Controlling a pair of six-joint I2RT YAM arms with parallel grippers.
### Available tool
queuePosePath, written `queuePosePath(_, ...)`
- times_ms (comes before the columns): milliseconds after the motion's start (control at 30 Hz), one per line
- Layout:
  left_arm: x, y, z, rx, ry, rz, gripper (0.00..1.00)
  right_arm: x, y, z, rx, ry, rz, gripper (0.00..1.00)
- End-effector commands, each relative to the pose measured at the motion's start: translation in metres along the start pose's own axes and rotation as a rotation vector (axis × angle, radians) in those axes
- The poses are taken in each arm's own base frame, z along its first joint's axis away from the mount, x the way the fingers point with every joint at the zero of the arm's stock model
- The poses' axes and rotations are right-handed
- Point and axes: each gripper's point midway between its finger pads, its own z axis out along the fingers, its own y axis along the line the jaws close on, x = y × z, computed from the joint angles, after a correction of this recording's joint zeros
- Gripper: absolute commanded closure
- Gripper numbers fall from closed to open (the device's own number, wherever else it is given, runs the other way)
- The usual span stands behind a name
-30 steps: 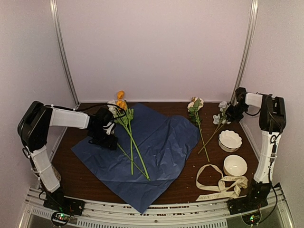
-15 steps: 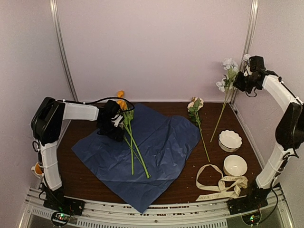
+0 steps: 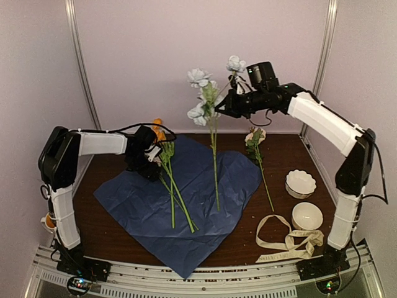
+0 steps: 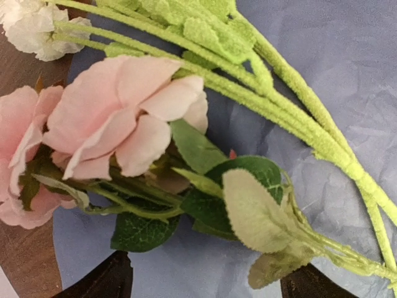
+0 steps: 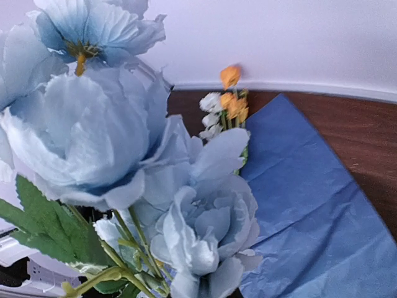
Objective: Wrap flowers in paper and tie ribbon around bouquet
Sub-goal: Place the fake flower on the flattened wrapping paper.
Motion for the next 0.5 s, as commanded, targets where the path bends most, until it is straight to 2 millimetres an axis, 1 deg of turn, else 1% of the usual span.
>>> queuePosePath(0, 0.001, 0.001, -0.031, 0.003, -0.062, -0.054, 0.14, 0.033, 0.036, 0.071, -0.065, 0.102, -0.029, 1.0)
queuePosePath(100, 0.014, 0.001, -0.037, 0.003, -0.074, -0.097, 0.14, 0.055, 0.045, 0.113, -0.096, 0.137, 0.006, 1.0)
queuePosePath(200, 0.028, 0.001, -0.038, 0.003, -0.063, -0.128, 0.14, 0.078, 0.047, 0.154, -0.13, 0.152, 0.062, 1.0)
queuePosePath(233, 0.032, 0.0, -0.038, 0.002, -0.056, -0.132, 0.14, 0.085, 0.042, 0.166, -0.116, 0.153, 0.076, 0.92)
queuePosePath(267, 0.035, 0.001, -0.039, -0.001, -0.052, -0.138, 0.14, 0.091, 0.032, 0.176, -0.085, 0.163, 0.091, 0.77)
queuePosePath(300, 0.038, 0.001, -0.039, -0.005, -0.048, -0.142, 0.14, 0.092, 0.021, 0.181, -0.045, 0.172, 0.103, 0.66)
queuePosePath(333, 0.041, 0.002, -0.04, -0.009, -0.041, -0.146, 0.14, 0.09, 0.006, 0.182, 0.004, 0.183, 0.114, 0.58)
queuePosePath(367, 0.044, 0.003, -0.041, -0.013, -0.039, -0.148, 0.14, 0.084, -0.006, 0.176, 0.046, 0.191, 0.115, 0.47)
queuePosePath(400, 0.046, 0.003, -0.042, -0.012, -0.04, -0.15, 0.14, 0.074, -0.018, 0.165, 0.079, 0.185, 0.104, 0.41)
queuePosePath(467, 0.049, 0.002, -0.044, -0.01, -0.042, -0.146, 0.14, 0.053, -0.048, 0.133, 0.196, 0.152, 0.046, 0.38)
